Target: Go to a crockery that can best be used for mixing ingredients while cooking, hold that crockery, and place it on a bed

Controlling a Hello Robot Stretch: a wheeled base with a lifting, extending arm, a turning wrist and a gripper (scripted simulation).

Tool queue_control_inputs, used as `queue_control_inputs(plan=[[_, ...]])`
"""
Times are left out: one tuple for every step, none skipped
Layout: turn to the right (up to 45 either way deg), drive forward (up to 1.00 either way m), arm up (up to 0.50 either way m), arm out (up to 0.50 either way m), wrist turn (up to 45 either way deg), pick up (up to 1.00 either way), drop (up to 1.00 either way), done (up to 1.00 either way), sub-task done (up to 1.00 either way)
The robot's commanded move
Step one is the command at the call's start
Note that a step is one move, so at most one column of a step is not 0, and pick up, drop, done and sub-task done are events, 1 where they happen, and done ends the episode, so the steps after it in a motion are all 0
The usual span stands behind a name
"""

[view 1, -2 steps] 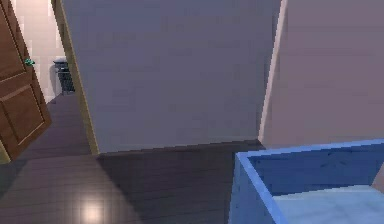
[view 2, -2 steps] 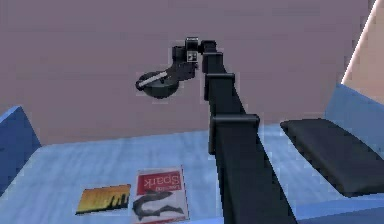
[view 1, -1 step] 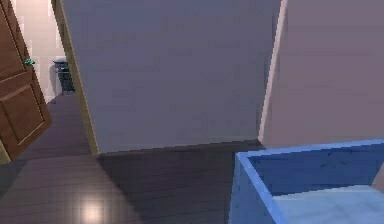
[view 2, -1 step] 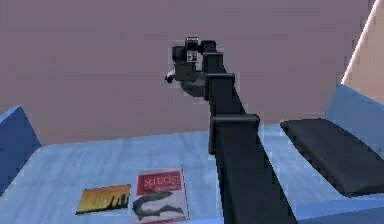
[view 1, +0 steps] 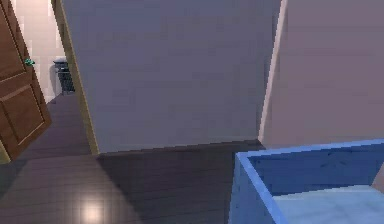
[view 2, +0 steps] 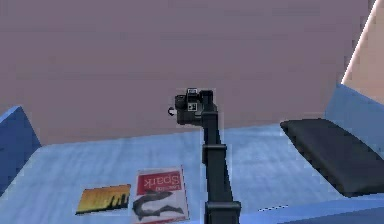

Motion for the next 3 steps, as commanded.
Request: queue_control_inputs(plan=[[0.0,0.0,-0.32,0.0,0.0,0.0,0.0,0.0,0.0],[0.0,0.0,0.0,0.0,0.0,0.0,1.0,0.0,0.0],[0.0,0.0,0.1,0.0,0.0,0.0,0.0,0.0,0.0]])
